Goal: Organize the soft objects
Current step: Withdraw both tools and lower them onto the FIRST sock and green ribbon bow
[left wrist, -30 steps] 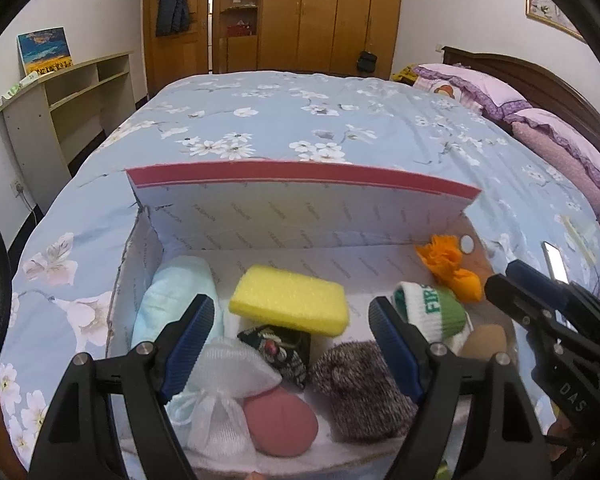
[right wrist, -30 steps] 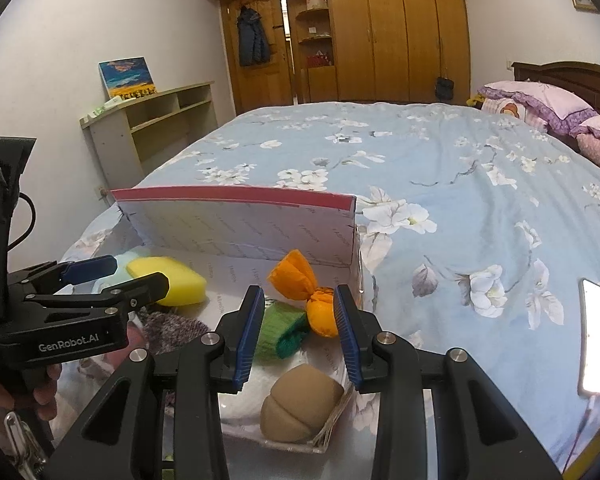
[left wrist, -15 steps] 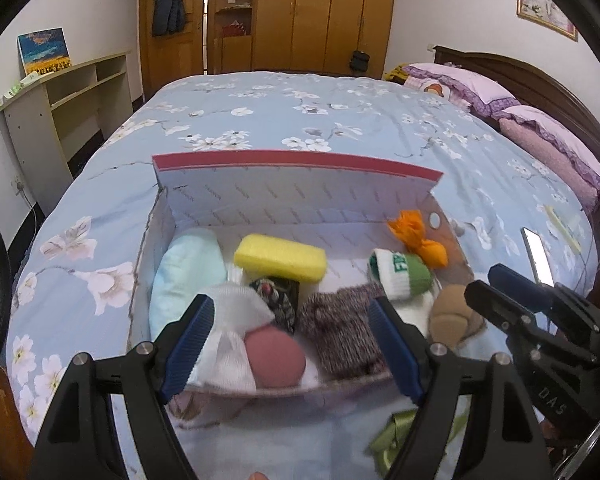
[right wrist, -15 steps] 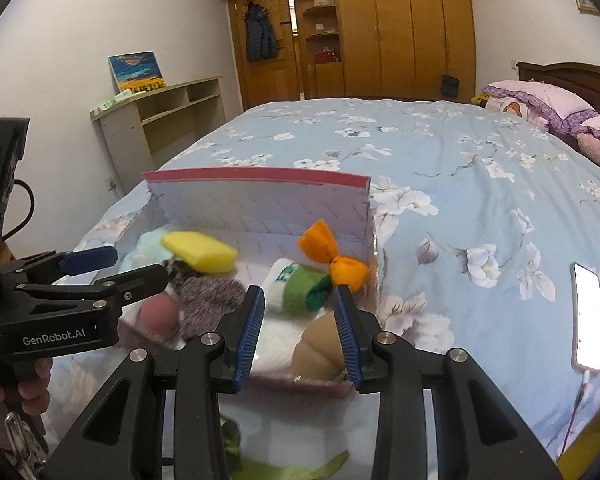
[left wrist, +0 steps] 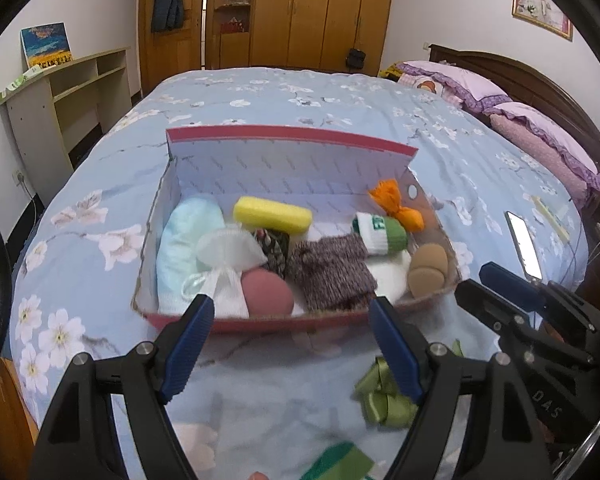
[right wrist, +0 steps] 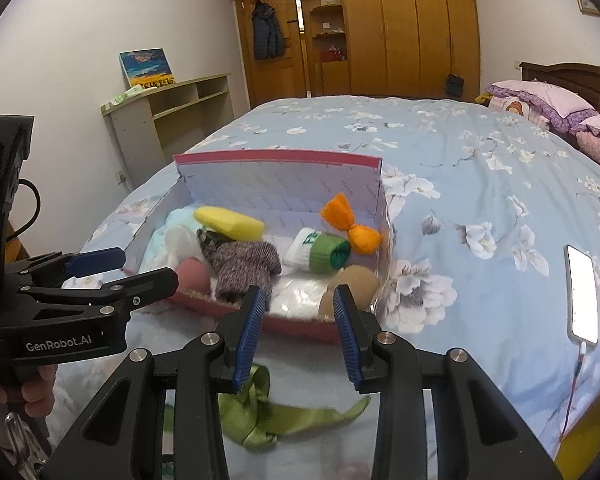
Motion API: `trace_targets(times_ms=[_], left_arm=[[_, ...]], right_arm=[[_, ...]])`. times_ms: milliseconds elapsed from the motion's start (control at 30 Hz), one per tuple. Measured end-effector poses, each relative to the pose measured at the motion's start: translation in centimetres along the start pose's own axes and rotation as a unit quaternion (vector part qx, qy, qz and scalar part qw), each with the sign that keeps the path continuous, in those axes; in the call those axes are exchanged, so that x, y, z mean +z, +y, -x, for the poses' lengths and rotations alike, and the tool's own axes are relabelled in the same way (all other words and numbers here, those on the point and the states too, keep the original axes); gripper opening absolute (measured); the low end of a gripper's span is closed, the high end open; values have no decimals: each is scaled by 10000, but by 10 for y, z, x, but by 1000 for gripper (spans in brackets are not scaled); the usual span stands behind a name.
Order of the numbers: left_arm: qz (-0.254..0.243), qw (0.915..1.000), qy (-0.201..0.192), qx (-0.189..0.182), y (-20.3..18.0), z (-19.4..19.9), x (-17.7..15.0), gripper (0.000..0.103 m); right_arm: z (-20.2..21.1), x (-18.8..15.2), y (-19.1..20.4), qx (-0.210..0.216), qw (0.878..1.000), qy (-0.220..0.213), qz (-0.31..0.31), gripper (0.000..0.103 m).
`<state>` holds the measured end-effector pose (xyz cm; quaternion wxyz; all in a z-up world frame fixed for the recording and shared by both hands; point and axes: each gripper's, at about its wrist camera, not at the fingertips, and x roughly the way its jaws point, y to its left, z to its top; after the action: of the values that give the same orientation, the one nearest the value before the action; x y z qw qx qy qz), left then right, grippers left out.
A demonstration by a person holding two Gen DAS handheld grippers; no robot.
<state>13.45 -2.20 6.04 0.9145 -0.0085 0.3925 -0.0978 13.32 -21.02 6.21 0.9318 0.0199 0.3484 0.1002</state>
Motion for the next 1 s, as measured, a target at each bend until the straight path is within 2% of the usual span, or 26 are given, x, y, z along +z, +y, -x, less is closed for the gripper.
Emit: trace_targets(times_ms=[367,733,1000], left_arm=[[112,9990,329,-274,-3,18,-35,83],[-48,9969,698,-359,-19,19,-73,83],[9,9954,900,-333,-20,12,-92,83]], right_arm=[[18,-16,3,22,10000,57,-20,37],[31,-31,7,-26,9999,122,13,37],[36,-41,9,-35,9998,187,45,37]])
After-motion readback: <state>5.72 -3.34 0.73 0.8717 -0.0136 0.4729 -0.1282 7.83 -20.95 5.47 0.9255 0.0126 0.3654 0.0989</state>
